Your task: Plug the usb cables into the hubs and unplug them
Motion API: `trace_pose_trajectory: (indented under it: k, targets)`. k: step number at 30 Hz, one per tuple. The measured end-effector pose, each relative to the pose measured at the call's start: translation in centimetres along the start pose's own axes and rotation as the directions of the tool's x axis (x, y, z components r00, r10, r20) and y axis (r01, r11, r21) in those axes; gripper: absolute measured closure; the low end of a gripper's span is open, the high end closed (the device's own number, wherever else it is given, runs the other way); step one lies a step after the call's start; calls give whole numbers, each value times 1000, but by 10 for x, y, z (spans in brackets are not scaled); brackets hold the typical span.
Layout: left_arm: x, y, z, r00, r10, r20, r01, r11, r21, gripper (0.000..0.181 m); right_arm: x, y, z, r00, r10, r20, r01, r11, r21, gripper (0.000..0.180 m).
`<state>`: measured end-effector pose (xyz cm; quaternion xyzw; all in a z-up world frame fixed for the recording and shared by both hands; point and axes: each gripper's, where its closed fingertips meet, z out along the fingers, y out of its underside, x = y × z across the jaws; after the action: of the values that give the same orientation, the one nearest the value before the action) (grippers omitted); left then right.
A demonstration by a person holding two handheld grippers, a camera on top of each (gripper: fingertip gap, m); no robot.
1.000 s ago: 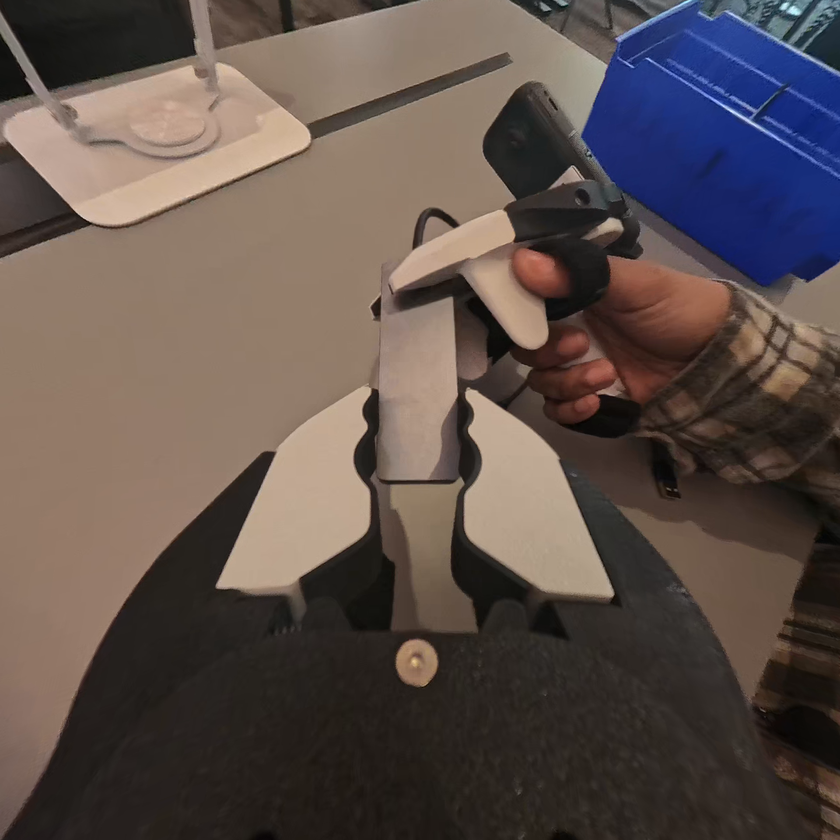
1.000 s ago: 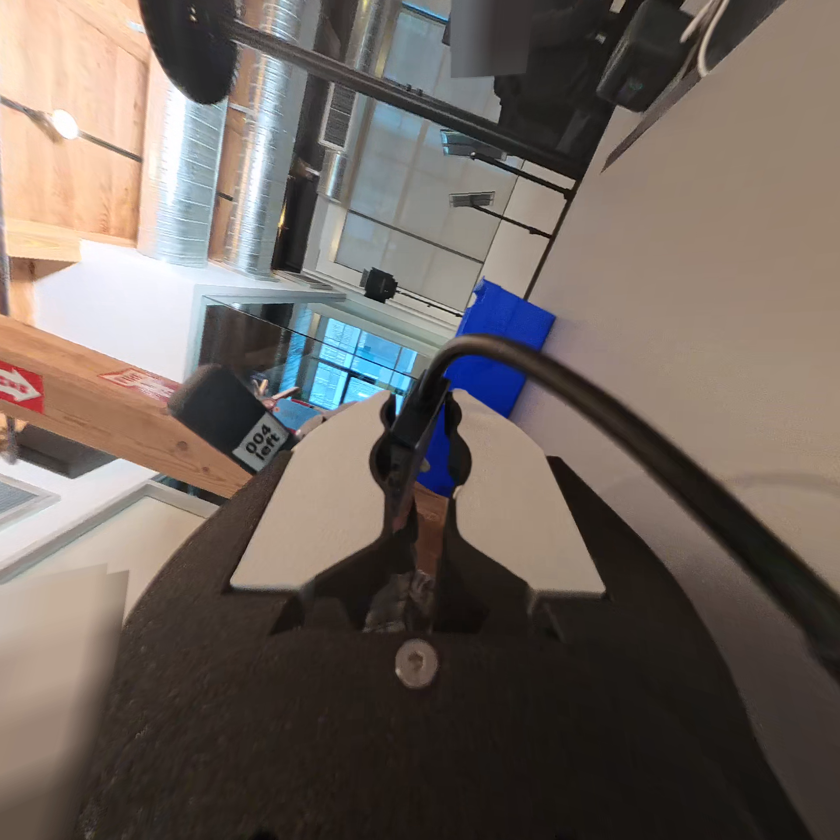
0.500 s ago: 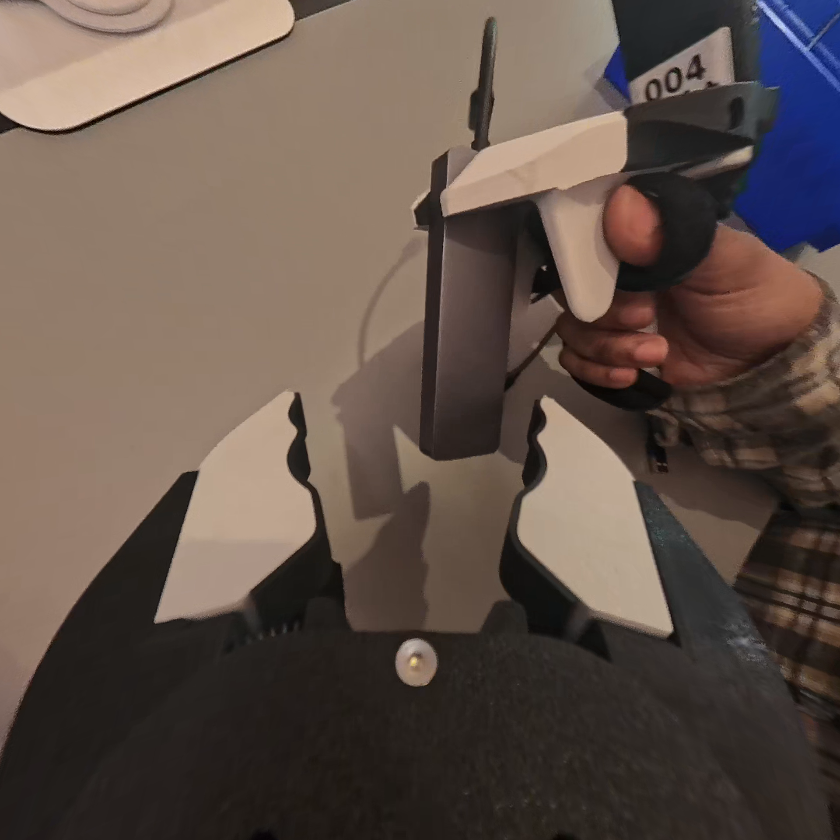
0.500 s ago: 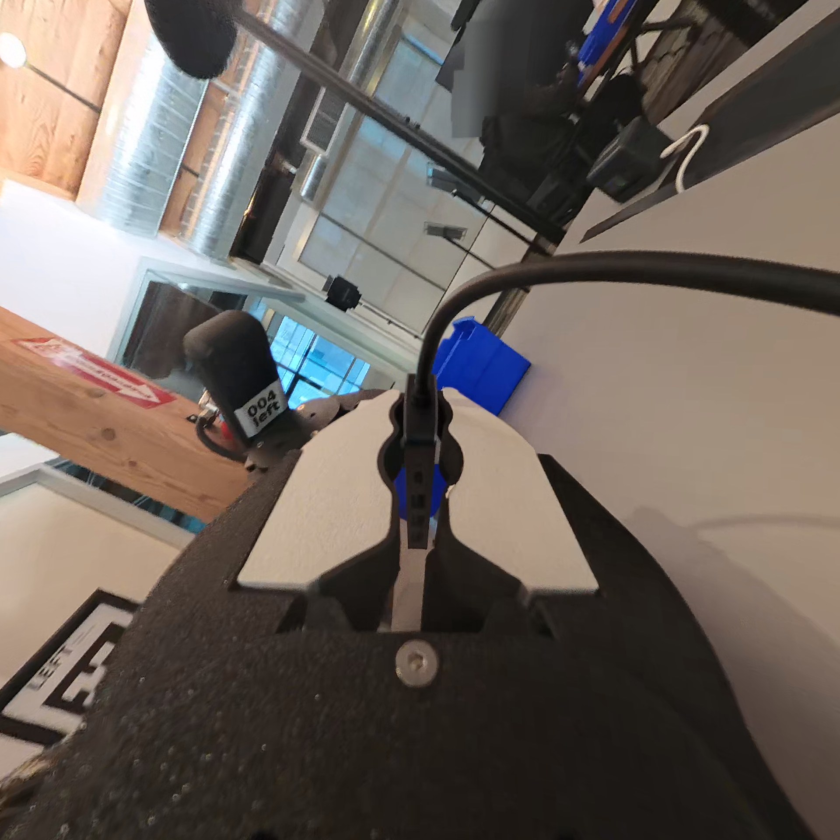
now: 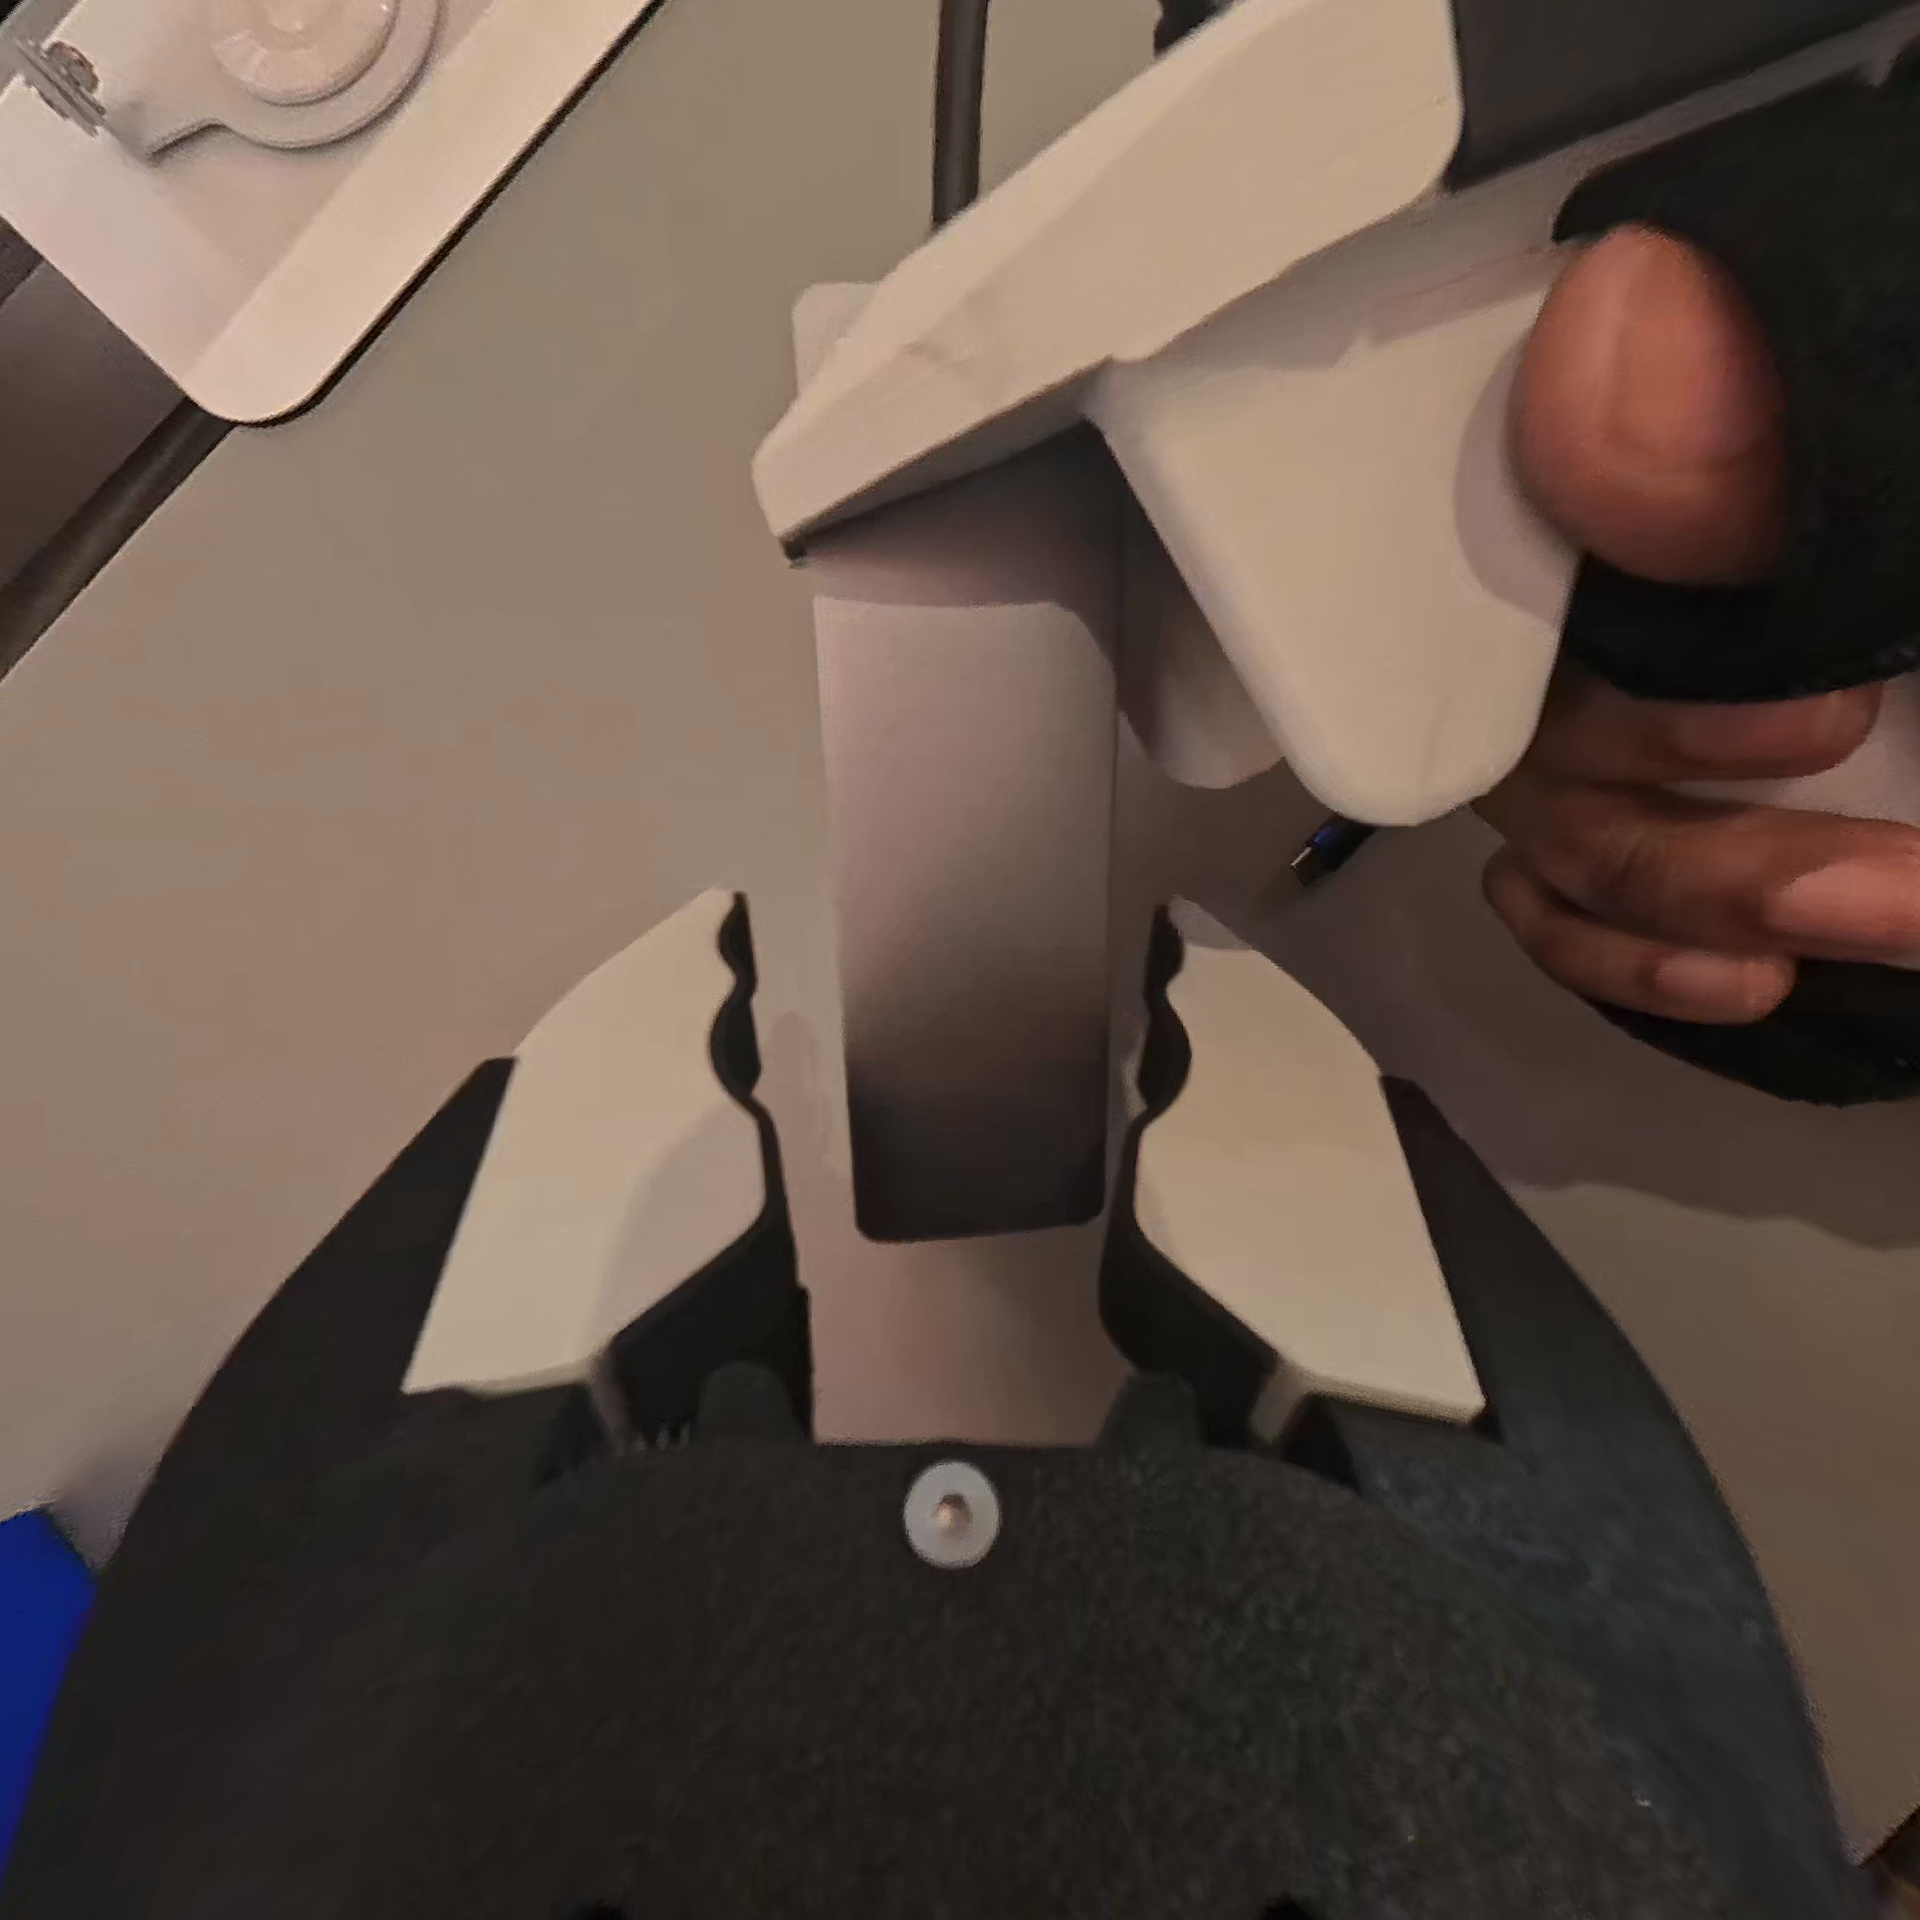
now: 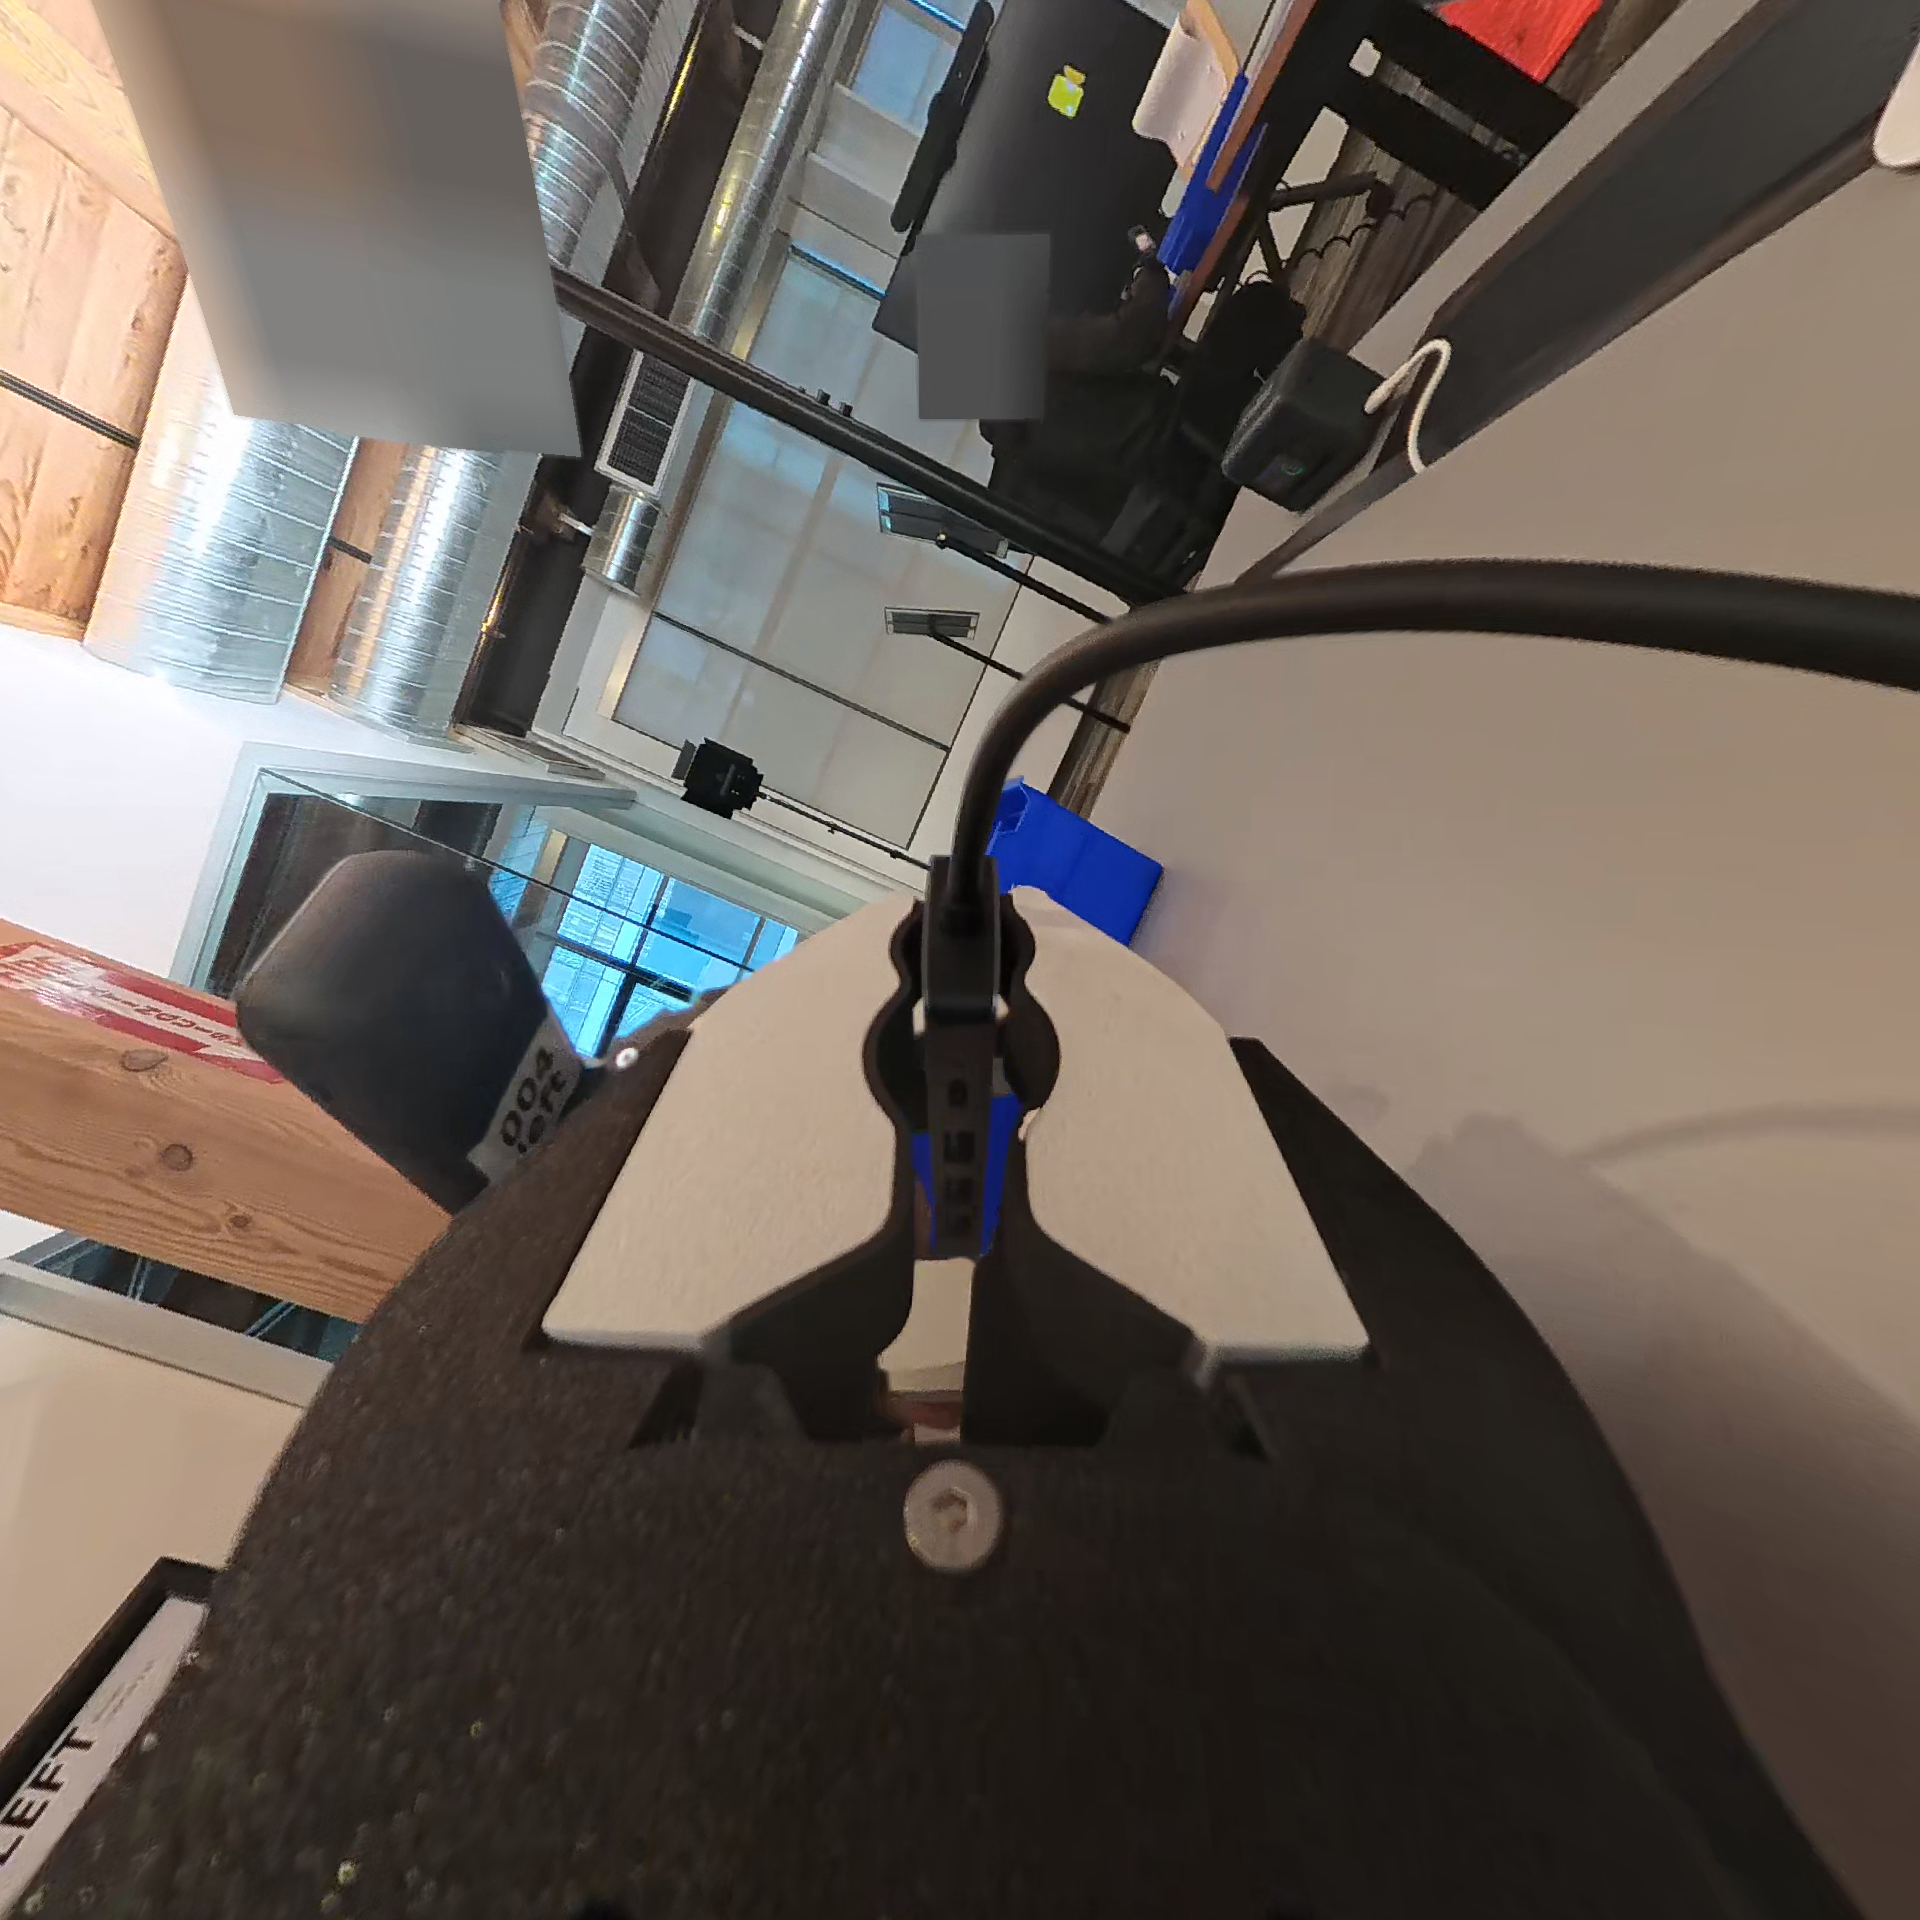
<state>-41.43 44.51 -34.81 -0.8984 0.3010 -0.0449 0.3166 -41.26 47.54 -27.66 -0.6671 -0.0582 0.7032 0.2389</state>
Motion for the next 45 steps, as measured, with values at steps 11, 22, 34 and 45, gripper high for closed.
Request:
trace_pose_trajectory:
  k: [11, 22, 34, 45]
  targets:
    - [8, -6, -3, 979, -103, -174, 121, 988, 95, 141, -10, 5, 3, 986, -165, 16, 166, 982, -85, 164]
    - [-32, 11, 6, 888, -283, -361, 331, 940, 77, 141, 16, 27, -99, 564, -810, 161, 713, 380, -589, 149]
    - [-50, 30, 21, 903, -264, -339, 316, 942, 109, 141, 100, 80, -128, 382, -812, 441, 454, -251, -855, 162]
    - [-50, 35, 22, 919, -254, -302, 297, 949, 105, 140, 107, 84, -118, 255, -900, 353, 482, -198, -854, 178]
